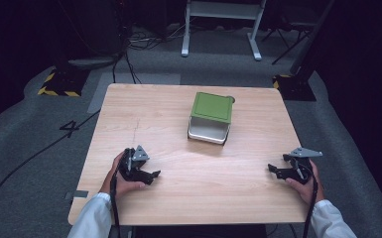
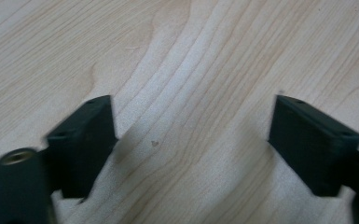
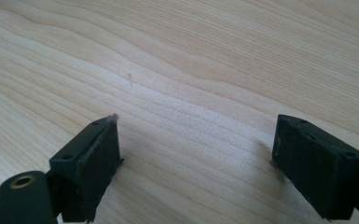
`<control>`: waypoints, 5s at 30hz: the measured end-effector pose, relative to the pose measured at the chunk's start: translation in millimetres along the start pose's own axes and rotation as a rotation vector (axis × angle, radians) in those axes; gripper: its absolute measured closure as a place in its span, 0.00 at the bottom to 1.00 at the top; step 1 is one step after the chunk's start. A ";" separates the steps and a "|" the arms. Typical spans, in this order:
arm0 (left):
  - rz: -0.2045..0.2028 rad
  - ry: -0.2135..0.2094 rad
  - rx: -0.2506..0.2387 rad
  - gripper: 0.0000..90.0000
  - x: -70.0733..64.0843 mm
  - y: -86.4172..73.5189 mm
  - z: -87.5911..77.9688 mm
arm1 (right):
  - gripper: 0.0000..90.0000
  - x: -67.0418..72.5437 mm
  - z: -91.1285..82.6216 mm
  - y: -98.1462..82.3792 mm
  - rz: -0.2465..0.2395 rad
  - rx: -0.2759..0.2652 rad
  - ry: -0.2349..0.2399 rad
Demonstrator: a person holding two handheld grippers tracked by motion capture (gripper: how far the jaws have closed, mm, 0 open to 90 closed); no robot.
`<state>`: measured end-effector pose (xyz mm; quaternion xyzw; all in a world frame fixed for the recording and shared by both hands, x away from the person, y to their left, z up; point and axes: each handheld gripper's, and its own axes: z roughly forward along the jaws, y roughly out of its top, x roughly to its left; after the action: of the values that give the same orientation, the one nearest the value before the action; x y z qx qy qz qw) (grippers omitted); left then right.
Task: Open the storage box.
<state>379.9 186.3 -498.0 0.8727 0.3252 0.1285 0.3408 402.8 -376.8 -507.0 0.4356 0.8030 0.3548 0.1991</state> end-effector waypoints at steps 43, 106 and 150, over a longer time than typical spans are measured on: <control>0.163 -0.152 -0.148 0.21 -39.1 118.3 33.8 | 0.17 0.0 -0.1 0.0 0.000 0.000 0.000; 0.213 -0.207 -0.050 0.66 -35.0 156.0 92.7 | 0.17 0.0 -0.1 -0.1 0.000 0.000 0.001; 0.254 -0.257 -0.059 0.66 -60.1 121.5 69.9 | 0.17 0.0 -0.2 -0.1 0.000 0.000 0.001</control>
<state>424.0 43.6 -467.1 0.9056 0.1623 0.0674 0.3861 402.6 -376.9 -507.0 0.4354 0.8031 0.3550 0.1989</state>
